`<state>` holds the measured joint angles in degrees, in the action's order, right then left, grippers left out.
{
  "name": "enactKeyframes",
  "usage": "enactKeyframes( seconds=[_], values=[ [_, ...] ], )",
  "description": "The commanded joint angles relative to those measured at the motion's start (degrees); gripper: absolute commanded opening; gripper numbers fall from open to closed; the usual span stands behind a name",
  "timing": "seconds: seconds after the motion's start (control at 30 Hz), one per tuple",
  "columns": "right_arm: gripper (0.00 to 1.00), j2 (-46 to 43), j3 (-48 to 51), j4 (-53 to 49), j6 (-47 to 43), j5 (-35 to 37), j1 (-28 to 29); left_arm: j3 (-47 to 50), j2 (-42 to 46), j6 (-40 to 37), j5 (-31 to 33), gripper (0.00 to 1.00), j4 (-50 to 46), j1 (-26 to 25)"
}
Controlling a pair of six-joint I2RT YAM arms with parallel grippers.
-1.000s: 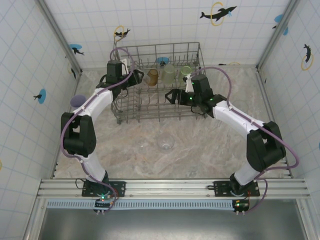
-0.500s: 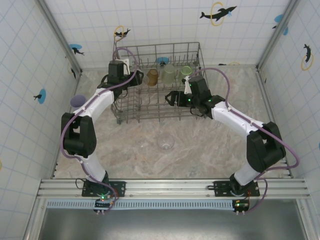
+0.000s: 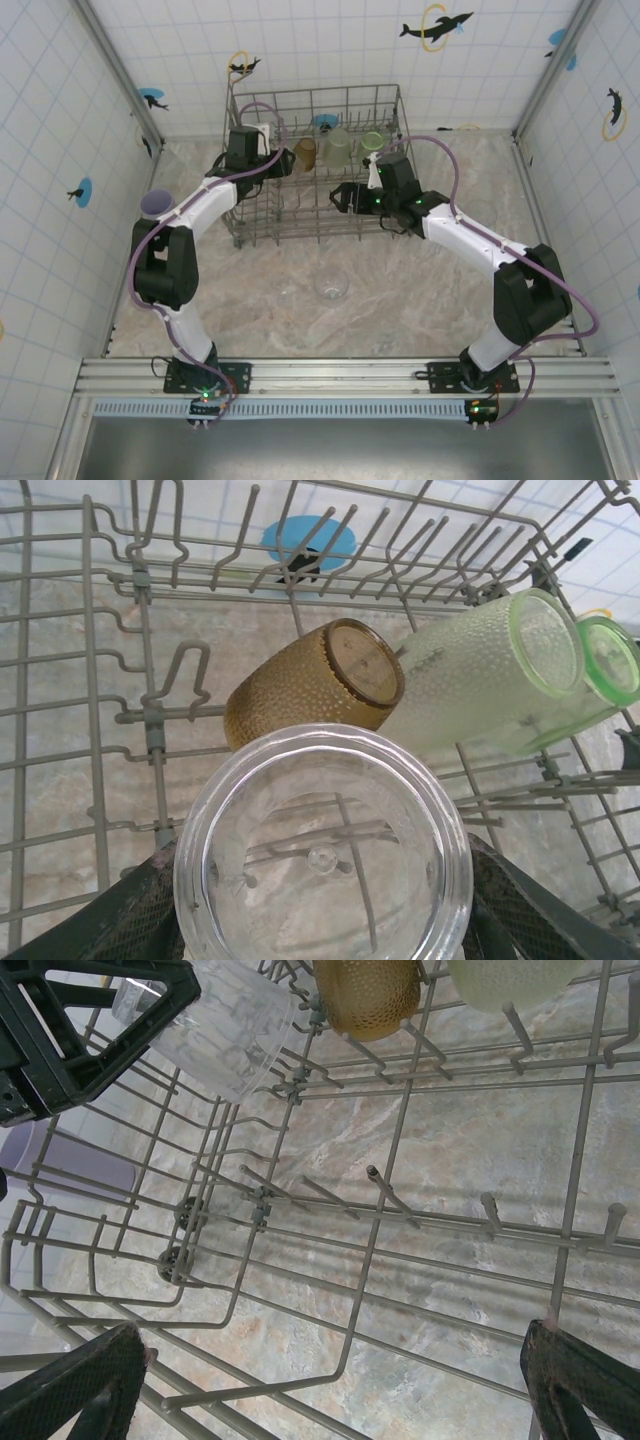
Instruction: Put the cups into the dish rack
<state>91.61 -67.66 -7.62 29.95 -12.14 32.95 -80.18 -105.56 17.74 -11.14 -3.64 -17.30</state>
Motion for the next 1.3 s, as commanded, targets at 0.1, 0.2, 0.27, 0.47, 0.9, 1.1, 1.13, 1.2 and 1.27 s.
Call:
enactKeyframes(
  seconds=[0.1,0.2,0.27,0.47,0.9,1.1,1.13,1.2,1.27],
  values=[
    [0.99,-1.7,-1.0,-2.3,-0.5,1.6,0.6,1.4,-0.2,-4.4,4.8,0.00,1.8,-0.7],
    [0.99,-1.8,-0.5,-1.6,-0.3,1.1,0.7,2.0,-0.1,-6.0,6.3,0.00,2.0,-1.2],
    [0.99,-1.7,-0.6,-1.5,-0.1,0.9,0.8,2.2,-0.4,-7.5,6.8,0.00,2.2,-1.8],
    [0.99,-0.8,-2.0,-3.4,-0.1,1.4,0.9,1.0,-2.2,-8.9,6.6,0.00,0.9,-2.3],
    [0.99,-1.5,-0.6,-1.8,0.8,1.1,1.4,2.5,-3.9,-10.0,10.5,0.03,4.4,-3.0],
    [0.99,-2.4,0.7,-1.2,1.1,1.4,1.4,5.0,-2.6,-9.6,10.6,0.30,8.1,-3.3],
    [0.99,-2.4,0.7,-1.2,1.1,1.4,1.4,5.1,-2.6,-9.7,10.4,0.30,8.1,-3.3],
    [0.99,-2.5,0.8,-1.2,1.2,1.1,1.4,5.4,-2.9,-10.0,10.4,0.31,8.1,-3.6],
    [0.99,-2.7,0.9,-1.5,1.2,1.1,1.4,5.9,-3.2,-10.3,10.7,0.37,8.1,-3.7]
  ],
)
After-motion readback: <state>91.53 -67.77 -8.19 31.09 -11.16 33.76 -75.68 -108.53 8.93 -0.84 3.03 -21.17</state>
